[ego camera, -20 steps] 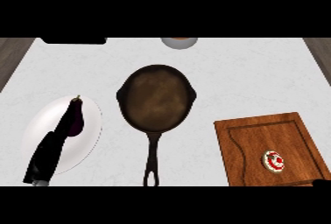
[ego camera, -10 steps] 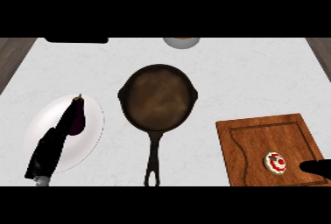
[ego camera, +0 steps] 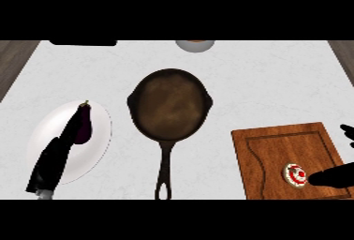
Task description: Pick the cupcake from the cutting board and place it in the pan
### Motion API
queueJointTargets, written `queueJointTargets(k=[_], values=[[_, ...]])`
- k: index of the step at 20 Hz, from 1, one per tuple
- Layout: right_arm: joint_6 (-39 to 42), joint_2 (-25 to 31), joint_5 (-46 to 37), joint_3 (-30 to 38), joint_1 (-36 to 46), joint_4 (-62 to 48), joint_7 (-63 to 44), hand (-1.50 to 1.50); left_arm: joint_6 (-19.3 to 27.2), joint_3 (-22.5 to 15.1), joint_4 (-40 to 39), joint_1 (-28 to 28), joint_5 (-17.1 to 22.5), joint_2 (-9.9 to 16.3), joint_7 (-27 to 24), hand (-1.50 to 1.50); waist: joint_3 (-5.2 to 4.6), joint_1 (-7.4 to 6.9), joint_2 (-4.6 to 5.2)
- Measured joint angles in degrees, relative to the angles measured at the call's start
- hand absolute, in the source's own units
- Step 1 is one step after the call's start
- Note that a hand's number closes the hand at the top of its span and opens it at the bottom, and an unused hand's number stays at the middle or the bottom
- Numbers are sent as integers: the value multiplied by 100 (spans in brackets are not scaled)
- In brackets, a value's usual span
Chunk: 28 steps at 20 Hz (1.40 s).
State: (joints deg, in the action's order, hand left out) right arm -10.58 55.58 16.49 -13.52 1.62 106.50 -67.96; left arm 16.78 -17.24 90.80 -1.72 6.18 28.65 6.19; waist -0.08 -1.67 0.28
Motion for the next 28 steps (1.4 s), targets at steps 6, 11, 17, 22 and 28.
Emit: queueJointTargets(k=[6, 11, 17, 22, 28], values=[[108, -169, 110, -460, 644, -346, -141, -150, -75, 73, -13, -66, -37, -54, -42, 0, 0, 14, -4], [188, -248, 146, -865, 876, -728, -179, -150, -105, 137, -45, -65, -74, -85, -40, 0, -1, 27, -6], [233, -321, 209, -1188, 1062, -1065, -196, -150, -132, 174, -39, -79, -144, -138, -17, 0, -1, 63, -17], [232, -435, 238, -1419, 1080, -1225, -165, -150, -189, 238, -112, -81, -181, -184, -46, 0, 0, 90, -22], [118, -762, 74, -1718, 1174, -1476, -137, -150, -255, 345, -189, 28, -219, -233, 6, 0, 1, 111, -23]])
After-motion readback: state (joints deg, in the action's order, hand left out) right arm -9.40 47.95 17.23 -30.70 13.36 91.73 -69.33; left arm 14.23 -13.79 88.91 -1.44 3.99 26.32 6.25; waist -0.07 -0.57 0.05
